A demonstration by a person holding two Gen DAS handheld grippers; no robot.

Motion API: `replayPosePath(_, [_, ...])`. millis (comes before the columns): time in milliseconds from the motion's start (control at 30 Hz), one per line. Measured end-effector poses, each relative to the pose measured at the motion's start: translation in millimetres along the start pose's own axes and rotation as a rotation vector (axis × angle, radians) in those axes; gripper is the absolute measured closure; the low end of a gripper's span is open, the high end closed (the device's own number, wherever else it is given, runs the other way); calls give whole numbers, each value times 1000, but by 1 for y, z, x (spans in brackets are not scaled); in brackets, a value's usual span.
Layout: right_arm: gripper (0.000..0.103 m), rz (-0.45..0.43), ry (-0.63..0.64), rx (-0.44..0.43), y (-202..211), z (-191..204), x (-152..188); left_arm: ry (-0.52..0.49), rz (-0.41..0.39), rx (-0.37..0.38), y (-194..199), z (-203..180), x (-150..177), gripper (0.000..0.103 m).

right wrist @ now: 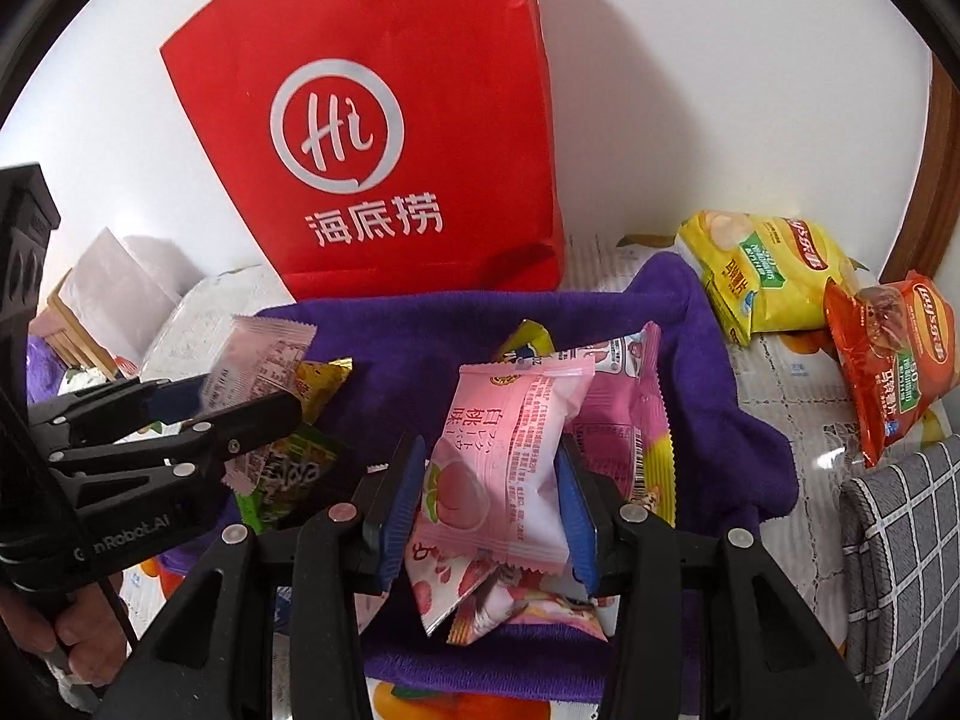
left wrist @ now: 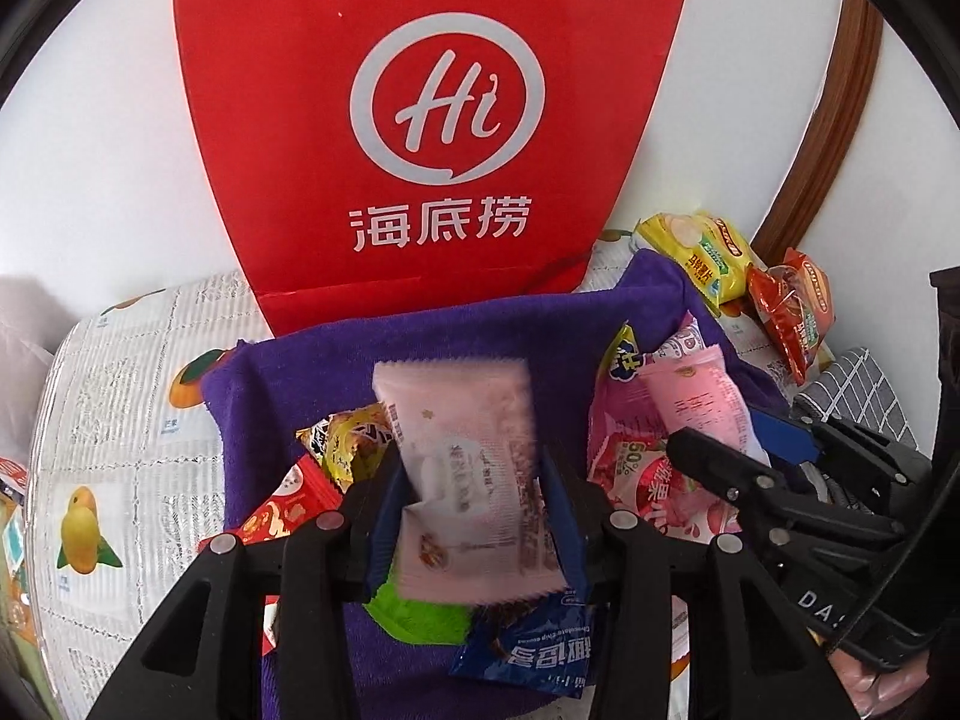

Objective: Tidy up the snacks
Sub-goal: 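Open both tools to drop the pink packets onto the towel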

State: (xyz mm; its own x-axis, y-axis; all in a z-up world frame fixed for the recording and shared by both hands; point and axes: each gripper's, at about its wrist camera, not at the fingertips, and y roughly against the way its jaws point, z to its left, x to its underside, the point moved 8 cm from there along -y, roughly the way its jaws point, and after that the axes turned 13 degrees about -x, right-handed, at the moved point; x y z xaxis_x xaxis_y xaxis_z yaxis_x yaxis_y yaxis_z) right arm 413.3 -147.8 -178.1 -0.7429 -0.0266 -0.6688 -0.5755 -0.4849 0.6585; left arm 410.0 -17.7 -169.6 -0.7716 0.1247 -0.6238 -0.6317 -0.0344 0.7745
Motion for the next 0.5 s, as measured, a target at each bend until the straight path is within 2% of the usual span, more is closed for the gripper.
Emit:
replayPosePath(133, [56, 1, -3, -4, 0, -1, 0, -8, 3, -3, -1, 0, -1, 59])
replayPosePath(200, [54, 6, -7, -1, 1, 0, 1, -3, 1, -13, 0, 1, -2, 52])
replayPosePath(267, [52, 6, -9, 3, 4, 0, 1, -2, -2, -22, 3, 3, -2, 50])
replayPosePath(500, [52, -28, -7, 9, 37, 11, 2, 6, -26, -33, 35, 8, 2, 50])
